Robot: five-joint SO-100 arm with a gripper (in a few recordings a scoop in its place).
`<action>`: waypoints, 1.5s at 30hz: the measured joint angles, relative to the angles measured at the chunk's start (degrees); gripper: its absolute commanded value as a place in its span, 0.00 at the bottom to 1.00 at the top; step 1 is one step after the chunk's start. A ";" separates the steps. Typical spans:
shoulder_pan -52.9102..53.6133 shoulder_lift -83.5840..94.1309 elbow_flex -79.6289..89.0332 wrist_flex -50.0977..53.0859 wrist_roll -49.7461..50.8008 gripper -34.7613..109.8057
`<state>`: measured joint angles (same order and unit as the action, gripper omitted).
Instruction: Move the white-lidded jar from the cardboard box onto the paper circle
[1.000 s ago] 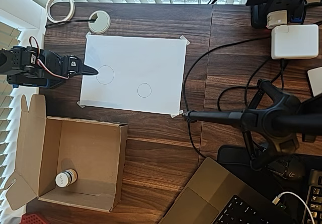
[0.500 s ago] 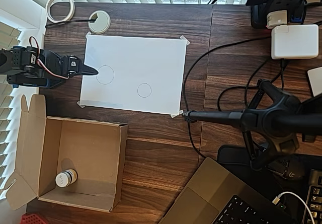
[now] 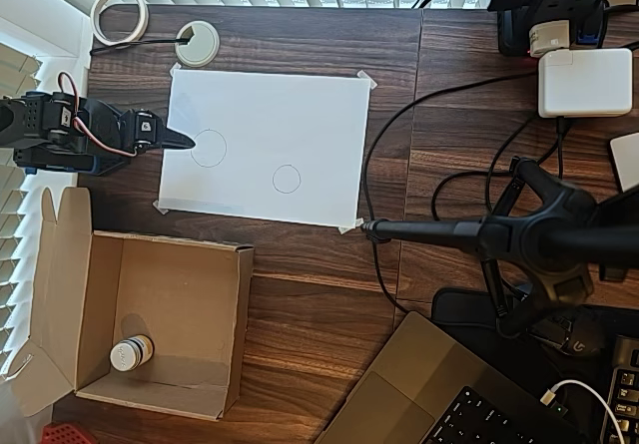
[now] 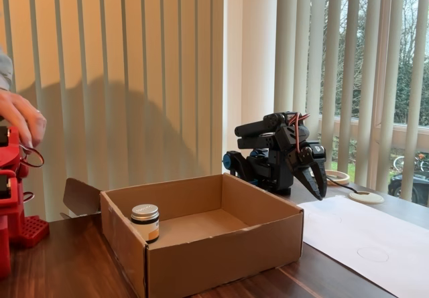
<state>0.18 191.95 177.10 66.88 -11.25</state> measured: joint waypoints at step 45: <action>48.16 -67.15 -58.80 -19.42 -67.24 0.53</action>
<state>48.34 124.80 118.30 47.46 -78.49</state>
